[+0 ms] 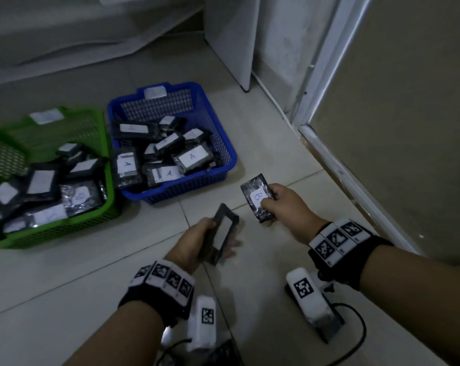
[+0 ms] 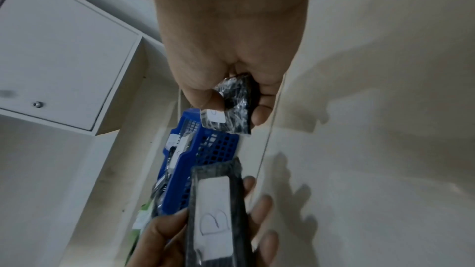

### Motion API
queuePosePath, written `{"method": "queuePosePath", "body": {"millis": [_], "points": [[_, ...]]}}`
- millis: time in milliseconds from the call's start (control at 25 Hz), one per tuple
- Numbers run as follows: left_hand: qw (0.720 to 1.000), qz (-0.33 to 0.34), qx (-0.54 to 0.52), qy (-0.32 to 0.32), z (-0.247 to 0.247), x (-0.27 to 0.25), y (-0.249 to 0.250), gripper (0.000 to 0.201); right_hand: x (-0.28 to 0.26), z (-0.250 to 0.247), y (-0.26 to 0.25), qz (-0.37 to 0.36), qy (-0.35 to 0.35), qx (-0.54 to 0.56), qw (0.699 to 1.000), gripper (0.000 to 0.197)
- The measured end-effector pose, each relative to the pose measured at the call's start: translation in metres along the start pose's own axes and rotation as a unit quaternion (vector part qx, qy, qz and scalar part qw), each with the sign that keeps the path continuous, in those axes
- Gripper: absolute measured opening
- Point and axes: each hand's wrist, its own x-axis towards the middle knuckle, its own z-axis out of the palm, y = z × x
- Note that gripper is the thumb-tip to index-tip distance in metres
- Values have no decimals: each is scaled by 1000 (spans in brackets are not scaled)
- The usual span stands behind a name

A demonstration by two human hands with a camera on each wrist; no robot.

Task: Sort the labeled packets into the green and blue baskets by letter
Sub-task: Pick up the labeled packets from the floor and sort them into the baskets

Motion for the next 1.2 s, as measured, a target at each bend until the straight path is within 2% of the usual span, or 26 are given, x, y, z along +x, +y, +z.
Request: {"method": "queuePosePath", "body": {"millis": [80,160,280,440,520,640,720,760,840,920,960,1080,1200], "points": [[993,46,-102,32,-16,-8,19,43,10,22,-18,-18,-11,19,1000,25],[984,107,-134,50,-31,-16,34,38,18,48,-37,-40,-34,29,998,21],[969,196,-107,102,-56,-33,52,34,26,90,-66,-71,-70,28,995,22],[939,267,-104,190,-106,-66,69,30,33,152,-99,-119,-109,-23,987,21],[913,294,-112,261,-134,-81,73,28,39,188,-111,-159,-134,-58,976,23],[851,324,-113,398,-169,-96,80,29,47,243,-128,-219,-160,-134,953,31],[815,331,-106,463,-191,-97,87,43,54,273,-139,-219,-178,-174,943,37],[808,337,-83,476,-201,-98,92,49,57,284,-142,-213,-187,-172,943,38],[818,344,1,461,-216,-97,103,57,64,293,-144,-181,-191,-134,956,46],[827,311,131,449,-224,-91,112,67,66,291,-143,-148,-187,-78,968,48],[818,279,202,460,-224,-88,116,70,64,287,-143,-144,-177,-55,972,43],[763,207,326,517,-223,-75,122,62,57,270,-137,-164,-166,-3,972,21],[709,216,359,567,-215,-67,117,54,43,239,-125,-164,-164,-10,973,16]]}}
